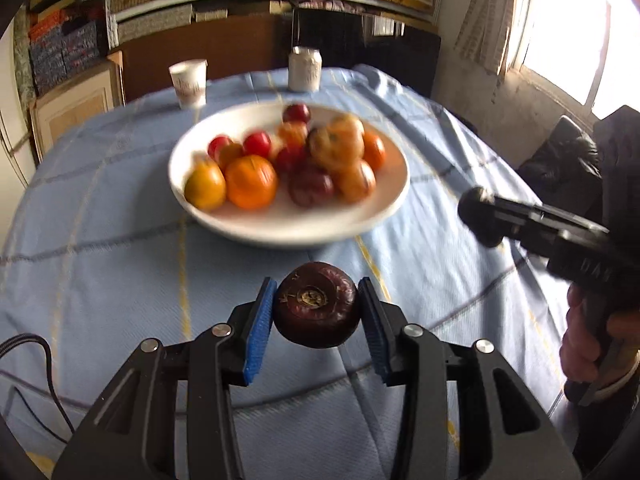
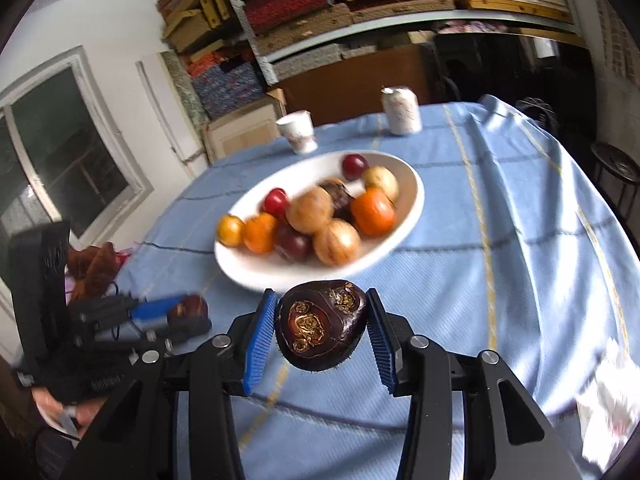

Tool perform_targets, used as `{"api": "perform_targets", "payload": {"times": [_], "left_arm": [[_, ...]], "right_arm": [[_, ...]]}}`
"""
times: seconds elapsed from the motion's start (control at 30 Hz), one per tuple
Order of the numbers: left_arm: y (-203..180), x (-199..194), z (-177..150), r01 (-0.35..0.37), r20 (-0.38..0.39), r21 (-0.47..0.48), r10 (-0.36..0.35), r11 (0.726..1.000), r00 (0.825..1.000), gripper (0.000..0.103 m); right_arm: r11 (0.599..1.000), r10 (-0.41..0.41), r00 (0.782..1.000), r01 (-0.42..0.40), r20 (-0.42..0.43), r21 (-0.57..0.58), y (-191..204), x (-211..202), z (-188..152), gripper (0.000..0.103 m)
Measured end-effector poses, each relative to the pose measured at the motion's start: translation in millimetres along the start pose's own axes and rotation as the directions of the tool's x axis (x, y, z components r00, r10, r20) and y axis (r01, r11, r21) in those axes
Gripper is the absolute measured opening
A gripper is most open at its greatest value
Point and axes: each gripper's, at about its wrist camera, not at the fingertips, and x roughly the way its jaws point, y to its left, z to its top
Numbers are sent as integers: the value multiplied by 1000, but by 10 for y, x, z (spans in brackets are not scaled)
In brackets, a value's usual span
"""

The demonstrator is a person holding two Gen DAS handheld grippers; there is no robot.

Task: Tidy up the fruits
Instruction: 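Carry both dark brown fruits onto the plate and open both tools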

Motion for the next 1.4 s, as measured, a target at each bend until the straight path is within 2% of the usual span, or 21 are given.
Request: {"api": "perform_targets", "payload": {"times": [0.13,0.27,0.37,0.5,0.63,0.7,0.77,0.83,0.9,1.0,1.07,1.17,1.27,1.4], "left_arm": [[193,-58,527,2,53,-25,0,1000,999,41],[419,262,1112,-6,54,-67,9,998,999,41],[538,678,1426,-61,18,-82,62,995,998,41],[687,1141,1585,-95,-53,-110,90,989,995,41],[763,1225,1580,-119,-60,-132,112,984,992,45],[778,1185,1564,-143,-41,-137,139,980,989,72],[769,1100,1530,-172,-9,-146,173,974,985,83],[731,966,1493,-186,20,-140,190,973,982,85],[687,783,1426,-206,52,-141,215,968,975,92],[605,467,1288,-231,92,-138,245,963,965,95],[542,246,1190,-234,117,-139,251,962,961,97],[429,-101,1022,-239,149,-134,258,962,955,98],[293,-414,796,-278,159,-140,299,950,941,98],[26,-758,309,-346,155,-120,362,931,919,98]], "right_arm": [[1000,-5,999,6,38,-25,12,127,433,45],[1000,-12,999,13,36,-27,-70,535,901,45],[998,-32,999,33,7,-56,-78,886,1072,45],[998,-29,999,27,-46,-52,-113,1202,1117,45],[997,-4,998,0,-55,-73,-79,1252,1106,46],[995,-16,999,12,-34,-96,-39,1203,1113,62],[993,-31,1000,30,-6,-118,11,1111,1113,67],[992,-38,999,40,14,-124,51,977,1087,72],[991,-45,998,50,45,-128,97,797,1042,80],[989,-56,994,68,94,-133,171,500,958,93],[983,-73,991,91,110,-160,257,299,889,98],[979,-100,988,119,122,-168,357,14,773,99],[979,-105,985,127,140,-159,423,-285,570,99],[981,-112,984,132,137,-143,481,-622,190,99]]}}
